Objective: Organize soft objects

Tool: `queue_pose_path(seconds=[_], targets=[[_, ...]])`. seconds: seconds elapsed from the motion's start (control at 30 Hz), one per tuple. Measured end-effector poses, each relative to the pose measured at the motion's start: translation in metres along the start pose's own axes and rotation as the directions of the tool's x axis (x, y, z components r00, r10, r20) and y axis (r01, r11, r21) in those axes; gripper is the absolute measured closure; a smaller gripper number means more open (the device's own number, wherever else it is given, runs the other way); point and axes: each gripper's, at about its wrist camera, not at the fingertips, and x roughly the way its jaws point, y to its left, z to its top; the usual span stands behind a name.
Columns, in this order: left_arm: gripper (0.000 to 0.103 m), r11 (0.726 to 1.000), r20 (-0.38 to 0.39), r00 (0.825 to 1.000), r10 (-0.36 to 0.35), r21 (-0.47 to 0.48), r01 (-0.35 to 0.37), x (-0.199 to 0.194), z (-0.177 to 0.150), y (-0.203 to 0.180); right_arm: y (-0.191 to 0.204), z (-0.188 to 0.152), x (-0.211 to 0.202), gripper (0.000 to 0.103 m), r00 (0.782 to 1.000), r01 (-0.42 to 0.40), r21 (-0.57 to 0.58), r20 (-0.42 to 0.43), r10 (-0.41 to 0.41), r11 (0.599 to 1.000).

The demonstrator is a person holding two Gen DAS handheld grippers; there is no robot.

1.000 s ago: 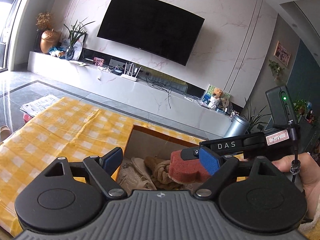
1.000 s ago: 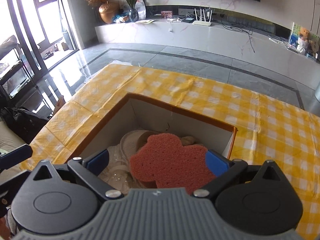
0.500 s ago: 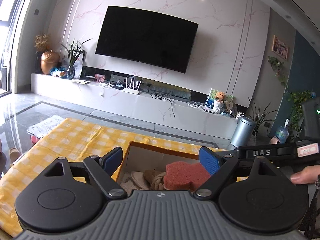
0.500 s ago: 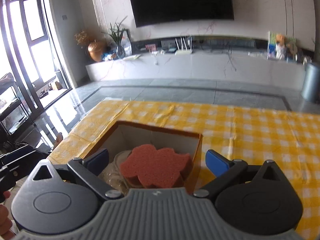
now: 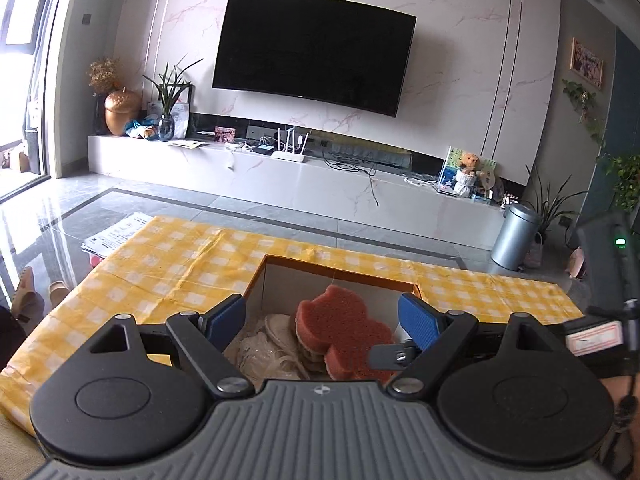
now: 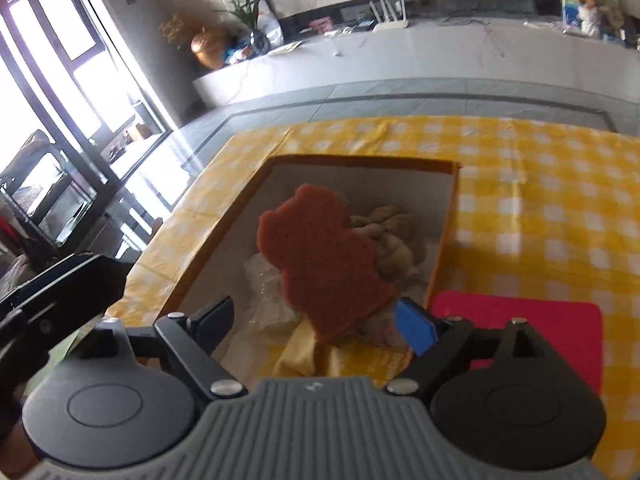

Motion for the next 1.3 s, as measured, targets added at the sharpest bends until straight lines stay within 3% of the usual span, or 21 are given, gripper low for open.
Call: queue_pose_path(seconds=[0.1,0.2,0.27,0.37,0.47,0.53,0.63,0.8,1.03,1.3], targets=[[0.002,1.000,0.036,0.999,0.002,0.017,-0.003,-0.007,0.000,-0.011,-0.015,-0.012,-0.040,0.008,0.990,0.041,0.056,0.136,-0.048,0.998],[0.002,0.998,0.050,0.998,0.027,0.060,-0.030,-0.012,0.000,-0.028,-0.015,-0.027,-0.074,0.006,0.950,0.150,0.029,0.273,-0.152,0.988],[0.003,0.998,0.045,0.999,0.021,0.062,-0.024,-0.014,0.000,-0.035,-0.016,-0.040,-0.090,0.003,0.921,0.177,0.002,0.352,-0.167,0.984],[0.003,0.997,0.023,1.000,-0.004,0.075,0.002,-0.015,-0.003,-0.045,-0.018,-0.055,-0.102,0.002,0.876,0.270,-0.002,0.415,-0.244,0.963],[0.003,0.989,0.061,0.996,0.061,0.130,-0.068,-0.019,-0.010,-0.058,-0.024,-0.065,-0.108,0.002,0.848,0.334,-0.005,0.437,-0.298,0.942],[0.003,0.988,0.077,0.995,0.066,0.137,-0.076,-0.022,-0.014,-0.063,-0.025,-0.074,-0.112,0.002,0.838,0.358,-0.002,0.443,-0.320,0.934],[0.003,0.989,0.078,0.996,0.041,0.139,-0.052,-0.025,-0.018,-0.068,-0.030,-0.086,-0.113,0.002,0.836,0.376,0.012,0.428,-0.345,0.927],[0.003,0.981,0.063,0.997,0.043,0.186,-0.054,-0.020,-0.029,-0.079,-0.034,-0.094,-0.116,0.002,0.856,0.337,-0.002,0.416,-0.306,0.941],[0.004,0.983,0.043,0.998,0.053,0.175,-0.059,-0.015,-0.038,-0.081,-0.026,-0.095,-0.111,0.002,0.855,0.358,-0.034,0.414,-0.313,0.933],[0.004,0.986,0.045,0.996,0.074,0.147,-0.080,-0.021,-0.043,-0.077,-0.018,-0.096,-0.110,0.002,0.837,0.400,-0.059,0.429,-0.339,0.914]])
